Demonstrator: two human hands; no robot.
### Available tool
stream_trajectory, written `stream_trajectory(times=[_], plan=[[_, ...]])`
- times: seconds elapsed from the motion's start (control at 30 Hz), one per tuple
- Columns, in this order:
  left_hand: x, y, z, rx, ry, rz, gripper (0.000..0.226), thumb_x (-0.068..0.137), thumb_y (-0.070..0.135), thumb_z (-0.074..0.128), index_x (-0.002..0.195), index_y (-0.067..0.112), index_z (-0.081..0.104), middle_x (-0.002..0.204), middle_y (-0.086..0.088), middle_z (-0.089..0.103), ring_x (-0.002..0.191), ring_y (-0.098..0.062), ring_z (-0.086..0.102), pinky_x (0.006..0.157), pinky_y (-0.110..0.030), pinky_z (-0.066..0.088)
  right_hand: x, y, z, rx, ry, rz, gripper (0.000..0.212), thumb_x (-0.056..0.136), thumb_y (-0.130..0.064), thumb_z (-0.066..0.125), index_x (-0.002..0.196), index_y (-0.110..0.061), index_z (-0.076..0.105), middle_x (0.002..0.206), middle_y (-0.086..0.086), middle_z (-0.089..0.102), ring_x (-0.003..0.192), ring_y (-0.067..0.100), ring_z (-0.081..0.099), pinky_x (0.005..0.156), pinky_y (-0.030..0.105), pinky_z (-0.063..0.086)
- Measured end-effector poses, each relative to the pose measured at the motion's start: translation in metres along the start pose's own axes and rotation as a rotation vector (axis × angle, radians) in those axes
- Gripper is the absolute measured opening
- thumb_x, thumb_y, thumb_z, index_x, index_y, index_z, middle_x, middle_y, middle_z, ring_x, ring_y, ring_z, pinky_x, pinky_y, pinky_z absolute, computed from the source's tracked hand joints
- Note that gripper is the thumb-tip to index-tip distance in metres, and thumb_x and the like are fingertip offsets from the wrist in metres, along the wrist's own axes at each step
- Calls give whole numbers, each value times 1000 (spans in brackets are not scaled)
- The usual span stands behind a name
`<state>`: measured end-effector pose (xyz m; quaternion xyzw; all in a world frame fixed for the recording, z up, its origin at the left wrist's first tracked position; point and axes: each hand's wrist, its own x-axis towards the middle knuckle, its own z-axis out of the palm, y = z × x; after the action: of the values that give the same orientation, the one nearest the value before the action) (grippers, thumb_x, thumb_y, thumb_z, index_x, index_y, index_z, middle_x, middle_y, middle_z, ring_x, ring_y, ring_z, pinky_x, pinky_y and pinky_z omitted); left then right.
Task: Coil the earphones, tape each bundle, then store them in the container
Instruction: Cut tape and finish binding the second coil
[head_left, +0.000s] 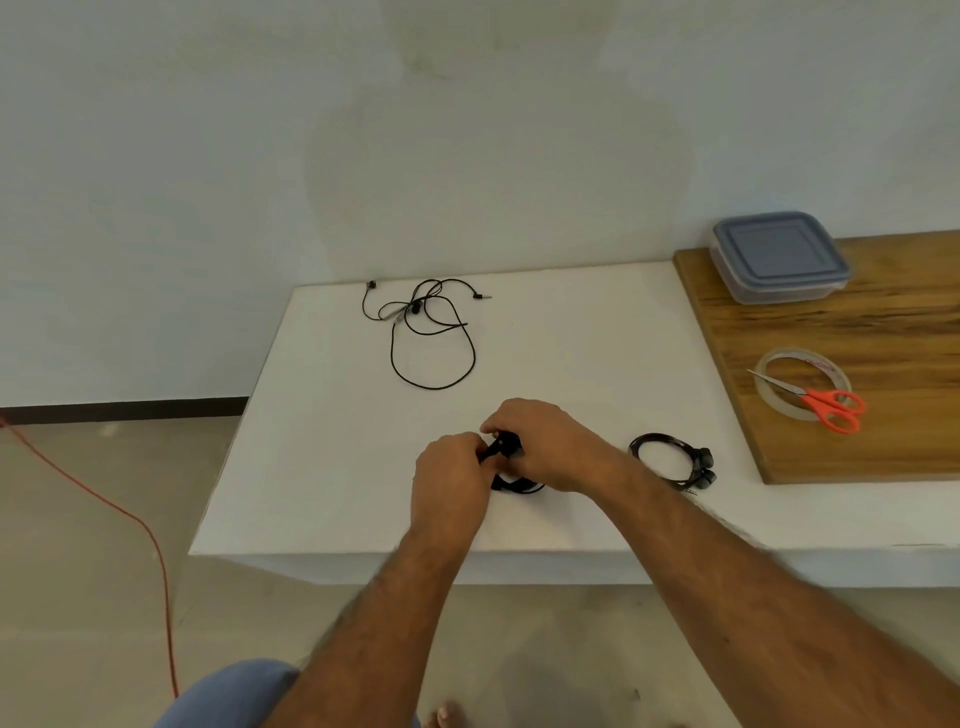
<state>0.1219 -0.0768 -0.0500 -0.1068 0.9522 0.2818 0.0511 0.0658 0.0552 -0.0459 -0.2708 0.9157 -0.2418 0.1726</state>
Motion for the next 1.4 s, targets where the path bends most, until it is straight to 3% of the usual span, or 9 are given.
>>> stream_trajectory(times=[0.2, 0.33, 0.63, 0.87, 1.0, 1.1, 1.2, 1.3, 1.4], plan=[[-4, -1, -2, -153, -16, -37, 19, 90, 25, 64, 79, 12, 72, 71, 0, 69, 65, -16, 60, 56, -20, 39, 0, 2, 7, 12, 90, 8, 38, 89, -7, 59, 126, -14, 61, 122, 3, 61, 111, 21, 56, 96, 31, 44], [-2, 1, -4, -210, -30, -91, 18, 89, 27, 65, 82, 13, 74, 76, -3, 72, 66, -15, 60, 54, -18, 37, 0, 2, 13, 40, 158, 15, 35, 89, -4, 56, 123, -12, 63, 115, 5, 64, 106, 22, 58, 93, 32, 45], [1, 6, -4, -285, -62, -123, 20, 86, 19, 60, 73, 6, 70, 71, -14, 68, 55, -14, 46, 54, -30, 34, -3, 3, 25, 119, 305, 10, 36, 83, 3, 57, 116, -7, 66, 110, 7, 65, 103, 22, 58, 89, 30, 46], [-4, 9, -15, -763, -91, -259, 24, 84, 0, 64, 68, 15, 75, 66, -7, 72, 67, -19, 68, 77, -39, 57, -5, 4, 17, 139, 316, 9, 38, 83, 0, 58, 119, -10, 65, 113, 5, 64, 105, 21, 58, 91, 30, 46], [-1, 14, -26, -701, -66, -211, 20, 85, 5, 68, 72, 19, 74, 65, -7, 70, 65, -19, 64, 79, -46, 59, -9, 7, 1, 130, 265, 6, 41, 84, -13, 65, 125, -18, 63, 117, -3, 63, 111, 15, 53, 96, 29, 43], [0, 22, -35, -559, -81, -159, 13, 84, 10, 70, 76, 19, 76, 69, -7, 72, 67, -24, 67, 74, -40, 60, -15, 7, -19, 294, 264, 43, 50, 79, -15, 71, 127, -22, 61, 116, -11, 62, 108, 8, 54, 87, 23, 44], [-2, 32, -43, -527, -156, -133, 7, 84, 10, 71, 83, 13, 77, 70, -8, 72, 66, -18, 67, 72, -32, 61, -23, 2, -39, 554, 166, 71, 59, 77, -15, 79, 132, -23, 58, 118, -13, 61, 107, 2, 59, 85, 19, 49], [-3, 39, -51, -532, -219, -109, 10, 81, 8, 71, 86, 12, 79, 67, -8, 71, 63, -16, 66, 71, -31, 60, -33, -4, -49, 707, 45, 54, 56, 77, -9, 80, 129, -16, 60, 115, -4, 66, 100, 9, 68, 89, 23, 54], [-4, 42, -59, -610, -298, -117, 12, 83, 5, 69, 90, 8, 78, 67, -7, 69, 63, -13, 64, 70, -27, 59, -39, -6, -55, 771, 59, 58, 51, 76, -1, 79, 124, -11, 63, 109, 2, 67, 89, 8, 71, 77, 15, 53]])
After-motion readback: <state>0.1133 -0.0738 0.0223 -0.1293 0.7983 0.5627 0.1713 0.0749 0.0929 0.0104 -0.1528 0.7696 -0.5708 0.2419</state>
